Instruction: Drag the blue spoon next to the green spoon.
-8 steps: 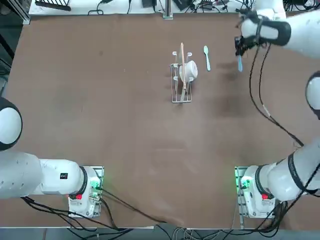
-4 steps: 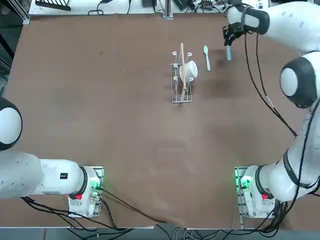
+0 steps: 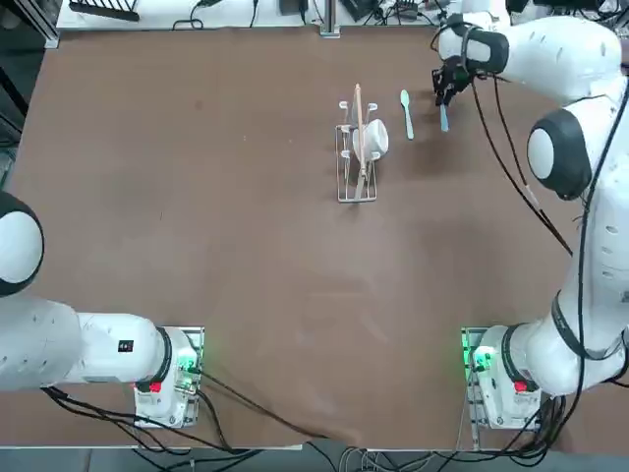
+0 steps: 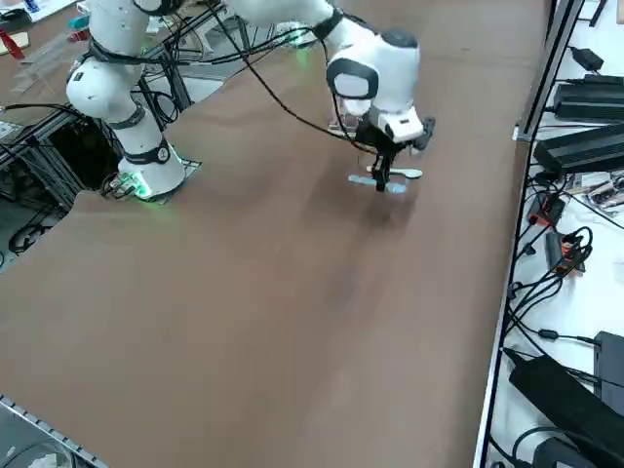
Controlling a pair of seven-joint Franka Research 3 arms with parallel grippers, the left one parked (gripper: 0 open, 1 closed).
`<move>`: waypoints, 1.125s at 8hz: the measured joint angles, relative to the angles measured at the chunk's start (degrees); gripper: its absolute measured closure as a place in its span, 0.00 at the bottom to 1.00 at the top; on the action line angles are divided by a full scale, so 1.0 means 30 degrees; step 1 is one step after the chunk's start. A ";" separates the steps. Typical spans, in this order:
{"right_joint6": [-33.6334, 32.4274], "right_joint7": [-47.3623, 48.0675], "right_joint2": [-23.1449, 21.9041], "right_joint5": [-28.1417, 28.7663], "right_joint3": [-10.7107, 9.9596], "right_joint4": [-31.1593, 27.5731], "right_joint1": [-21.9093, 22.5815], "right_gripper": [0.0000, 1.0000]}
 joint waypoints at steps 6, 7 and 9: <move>0.1732 -0.0461 0.1343 0.0221 0.0005 0.0658 0.0012 0.85; 0.1731 -0.0574 0.1382 0.0221 0.0006 0.0805 0.0015 0.83; 0.1732 -0.0631 0.1569 0.0221 0.0007 0.0881 0.0035 0.73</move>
